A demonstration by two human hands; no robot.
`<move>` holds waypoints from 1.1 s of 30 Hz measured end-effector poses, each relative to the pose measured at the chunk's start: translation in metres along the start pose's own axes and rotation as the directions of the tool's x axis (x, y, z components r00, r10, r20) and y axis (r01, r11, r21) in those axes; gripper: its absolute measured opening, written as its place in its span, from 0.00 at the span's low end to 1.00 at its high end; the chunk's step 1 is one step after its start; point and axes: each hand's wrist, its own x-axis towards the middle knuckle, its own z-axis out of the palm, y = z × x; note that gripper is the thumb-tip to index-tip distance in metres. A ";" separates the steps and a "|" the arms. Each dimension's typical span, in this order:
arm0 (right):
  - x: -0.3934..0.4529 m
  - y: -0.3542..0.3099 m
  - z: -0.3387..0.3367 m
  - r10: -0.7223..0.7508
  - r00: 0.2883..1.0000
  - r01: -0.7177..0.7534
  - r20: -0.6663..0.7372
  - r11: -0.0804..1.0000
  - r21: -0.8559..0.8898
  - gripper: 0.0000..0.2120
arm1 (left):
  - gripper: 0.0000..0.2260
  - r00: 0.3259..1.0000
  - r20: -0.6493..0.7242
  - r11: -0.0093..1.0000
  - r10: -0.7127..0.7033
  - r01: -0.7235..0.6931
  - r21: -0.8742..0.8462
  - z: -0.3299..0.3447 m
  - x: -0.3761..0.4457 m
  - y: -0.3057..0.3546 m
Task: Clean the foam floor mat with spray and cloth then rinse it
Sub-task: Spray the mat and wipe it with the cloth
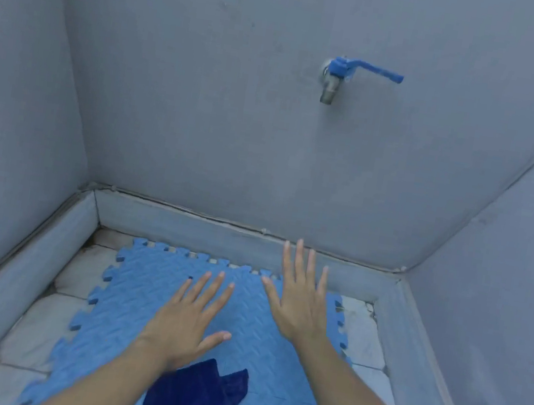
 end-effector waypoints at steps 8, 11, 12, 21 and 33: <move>-0.103 0.063 0.155 0.202 0.947 -0.187 0.248 0.979 -0.083 0.31 | 0.27 0.998 -0.046 0.996 0.039 -0.043 -0.077 0.168 -0.043 0.047; -0.103 0.058 0.148 0.219 0.945 -0.214 0.244 0.976 -0.049 0.31 | 0.26 0.974 -0.103 0.972 -0.200 0.185 -0.145 0.155 -0.007 0.010; -0.102 0.057 0.147 0.220 0.941 -0.219 0.257 0.975 -0.033 0.31 | 0.27 0.946 -0.125 0.945 -0.300 0.277 -0.174 0.151 0.010 -0.012; -0.100 0.061 0.150 0.216 0.943 -0.216 0.254 0.976 -0.029 0.32 | 0.26 0.748 -0.107 0.734 -0.656 0.597 -0.323 0.138 0.132 -0.056; -0.100 0.061 0.150 0.245 0.939 -0.248 0.240 0.969 -0.022 0.30 | 0.23 0.940 -0.122 0.944 -0.320 0.305 -0.122 0.136 0.132 -0.101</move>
